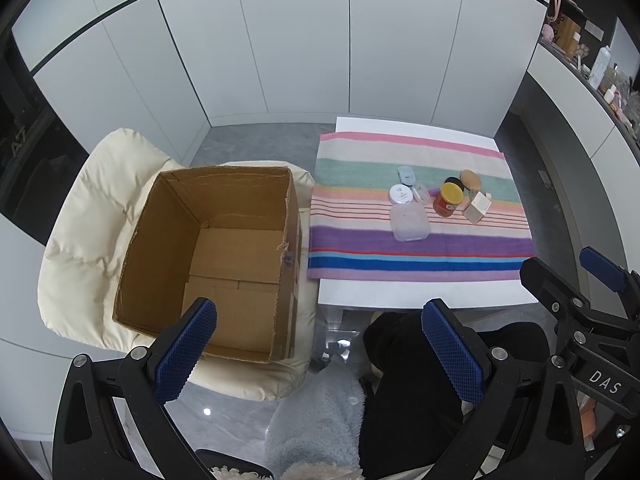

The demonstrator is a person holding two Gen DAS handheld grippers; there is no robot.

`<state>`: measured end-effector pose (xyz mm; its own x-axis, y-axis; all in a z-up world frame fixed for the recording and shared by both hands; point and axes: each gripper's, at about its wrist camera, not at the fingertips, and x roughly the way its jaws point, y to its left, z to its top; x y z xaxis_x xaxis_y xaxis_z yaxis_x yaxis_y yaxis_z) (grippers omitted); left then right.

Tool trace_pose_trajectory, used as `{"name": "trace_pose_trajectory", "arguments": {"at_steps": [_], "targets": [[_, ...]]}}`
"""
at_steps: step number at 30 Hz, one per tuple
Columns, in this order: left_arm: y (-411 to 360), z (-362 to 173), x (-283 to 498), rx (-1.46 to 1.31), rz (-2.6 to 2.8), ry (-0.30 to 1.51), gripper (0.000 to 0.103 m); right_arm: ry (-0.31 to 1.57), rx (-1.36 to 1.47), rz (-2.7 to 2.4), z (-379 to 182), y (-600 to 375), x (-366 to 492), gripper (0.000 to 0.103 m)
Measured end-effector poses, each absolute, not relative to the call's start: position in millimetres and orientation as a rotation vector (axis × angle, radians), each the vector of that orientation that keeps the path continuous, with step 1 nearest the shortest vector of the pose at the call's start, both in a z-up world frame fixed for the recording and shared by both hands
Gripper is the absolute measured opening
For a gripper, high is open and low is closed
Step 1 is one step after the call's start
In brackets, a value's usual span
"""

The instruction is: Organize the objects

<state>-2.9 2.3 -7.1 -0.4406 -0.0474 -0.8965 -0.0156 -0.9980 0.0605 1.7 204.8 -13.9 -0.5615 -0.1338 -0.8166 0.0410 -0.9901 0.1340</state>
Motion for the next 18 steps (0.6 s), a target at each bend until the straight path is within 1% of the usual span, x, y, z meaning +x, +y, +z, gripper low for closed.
{"name": "trace_pose_trajectory", "arguments": {"at_steps": [12, 18], "targets": [[8, -8, -3, 1.663, -2.654, -0.089, 0.103, -0.153, 1.418, -2.695, -12, 210, 1, 0.103], [20, -14, -4, 1.704, -2.687, -0.025, 0.103, -0.165, 1.423, -2.713, -15, 222, 0, 0.103]]}}
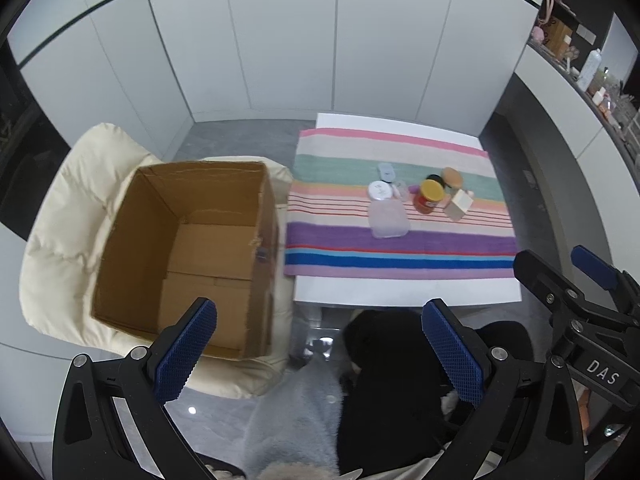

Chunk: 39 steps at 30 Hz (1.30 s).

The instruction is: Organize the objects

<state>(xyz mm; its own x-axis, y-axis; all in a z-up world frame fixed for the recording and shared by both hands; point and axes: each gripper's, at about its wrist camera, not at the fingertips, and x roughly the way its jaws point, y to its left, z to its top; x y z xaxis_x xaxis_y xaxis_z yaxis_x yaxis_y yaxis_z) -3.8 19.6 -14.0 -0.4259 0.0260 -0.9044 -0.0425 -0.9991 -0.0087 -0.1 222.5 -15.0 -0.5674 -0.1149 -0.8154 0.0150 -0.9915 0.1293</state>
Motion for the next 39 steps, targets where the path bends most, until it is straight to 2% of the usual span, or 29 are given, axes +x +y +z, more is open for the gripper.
{"name": "trace_pose_trajectory", "arguments": {"at_steps": [29, 39], "targets": [[143, -76, -34, -1.687, 2.361, 0.130, 0.103, -0.149, 1.537, -2.849, -60, 352, -5, 0.103], [156, -115, -68, -1.645, 2.385, 0.106, 0.103, -0.057, 1.484, -2.848, -86, 363, -28, 0.103]]}}
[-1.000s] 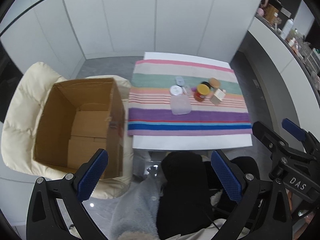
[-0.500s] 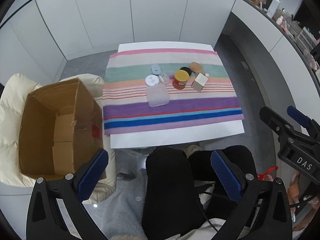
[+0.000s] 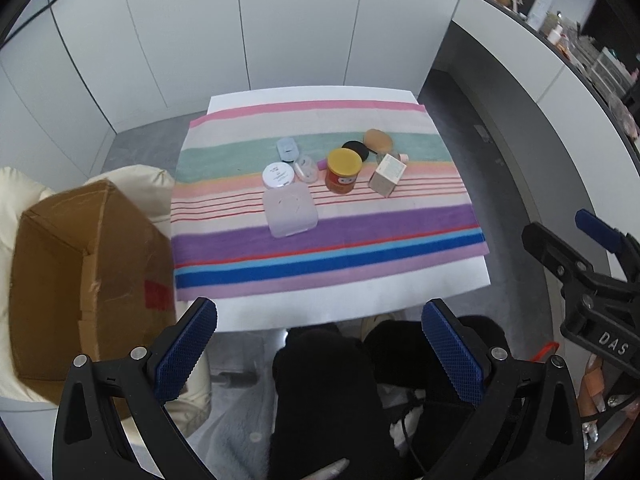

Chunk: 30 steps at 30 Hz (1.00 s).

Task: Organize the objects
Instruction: 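Grasp the frosted square case with the left tool while the right tool grasps the white printed box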

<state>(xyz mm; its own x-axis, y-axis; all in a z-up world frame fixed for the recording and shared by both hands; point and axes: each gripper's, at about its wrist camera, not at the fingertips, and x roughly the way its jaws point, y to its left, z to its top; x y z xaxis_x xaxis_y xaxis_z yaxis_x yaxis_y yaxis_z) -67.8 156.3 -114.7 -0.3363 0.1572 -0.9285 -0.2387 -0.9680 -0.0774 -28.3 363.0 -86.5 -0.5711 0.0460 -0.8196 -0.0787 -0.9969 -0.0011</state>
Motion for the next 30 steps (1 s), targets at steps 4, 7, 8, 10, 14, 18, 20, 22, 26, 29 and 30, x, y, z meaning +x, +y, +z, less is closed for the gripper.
{"name": "trace_pose_trajectory", "arguments": {"at_steps": [4, 7, 8, 10, 14, 18, 20, 22, 26, 29, 30], "targets": [[146, -142, -100, -1.646, 2.442, 0.017, 0.103, 0.030, -1.413, 2.730, -107, 364, -51, 0.103], [138, -166, -126, -1.660, 2.497, -0.037, 0.103, 0.017, -1.366, 2.757, -125, 367, -71, 0.103], [135, -174, -133, -1.676, 2.493, -0.055, 0.103, 0.016, -1.350, 2.768, -132, 368, -77, 0.103], [133, -191, -149, -1.714, 2.484, -0.067, 0.102, 0.023, -1.335, 2.809, -150, 373, -91, 0.103], [138, -217, -174, -1.698, 2.559, -0.007, 0.100, 0.035, -1.361, 2.820, -187, 381, -120, 0.103], [155, -254, -201, -1.734, 2.515, -0.014, 0.101, -0.006, -1.447, 2.796, -231, 390, -155, 0.103], [164, -276, -213, -1.786, 2.487, -0.010, 0.101, -0.083, -1.467, 2.855, -248, 389, -165, 0.103], [171, -298, -223, -1.823, 2.473, 0.017, 0.101, -0.216, -1.487, 2.872, -270, 386, -176, 0.103], [175, -338, -240, -1.900, 2.469, 0.047, 0.100, -0.243, -1.587, 2.912, -305, 389, -194, 0.103], [166, -359, -246, -1.954, 2.442, -0.092, 0.101, -0.205, -1.599, 2.909, -325, 395, -208, 0.103], [165, -364, -248, -1.963, 2.436, -0.115, 0.101, -0.197, -1.604, 2.911, -331, 397, -214, 0.103]]}}
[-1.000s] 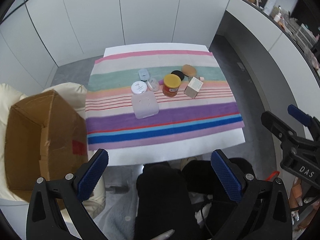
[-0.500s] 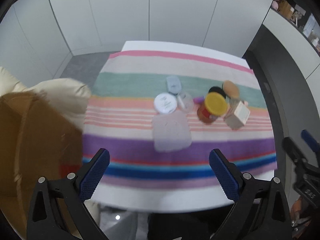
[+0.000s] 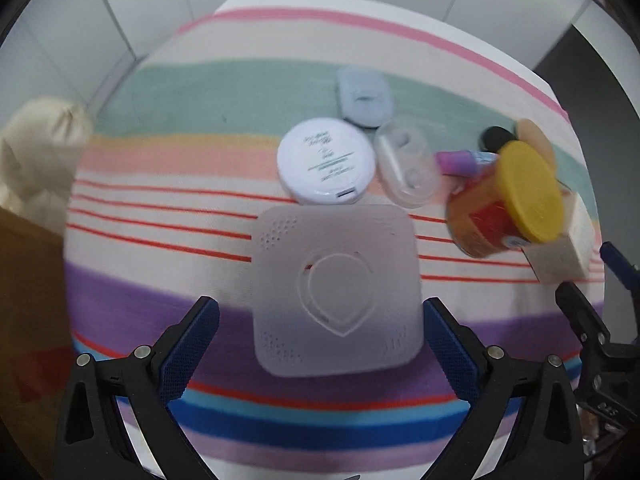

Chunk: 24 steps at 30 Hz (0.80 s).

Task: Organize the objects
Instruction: 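Grasp the frosted square case with the left tool while the right tool grasps the white printed box, then lift the frosted case with the left tool while the right tool lifts the white box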

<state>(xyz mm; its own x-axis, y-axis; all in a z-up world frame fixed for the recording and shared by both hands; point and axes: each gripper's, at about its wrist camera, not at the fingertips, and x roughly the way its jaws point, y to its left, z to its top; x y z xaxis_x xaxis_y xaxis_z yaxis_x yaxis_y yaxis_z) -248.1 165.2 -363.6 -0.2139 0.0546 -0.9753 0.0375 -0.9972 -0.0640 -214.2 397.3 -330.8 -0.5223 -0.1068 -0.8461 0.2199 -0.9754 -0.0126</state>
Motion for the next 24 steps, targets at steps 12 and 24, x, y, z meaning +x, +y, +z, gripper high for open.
{"name": "trace_pose_trajectory", "arguments": {"at_steps": [12, 24], "targets": [[191, -374, -254, -1.851, 2.504, 0.058, 0.086, 0.100, 1.488, -2.571, -356, 393, -243, 0.065], [197, -364, -241, -1.860, 2.521, 0.100, 0.086, -0.030, 1.618, -2.601, -343, 395, -225, 0.065]]}}
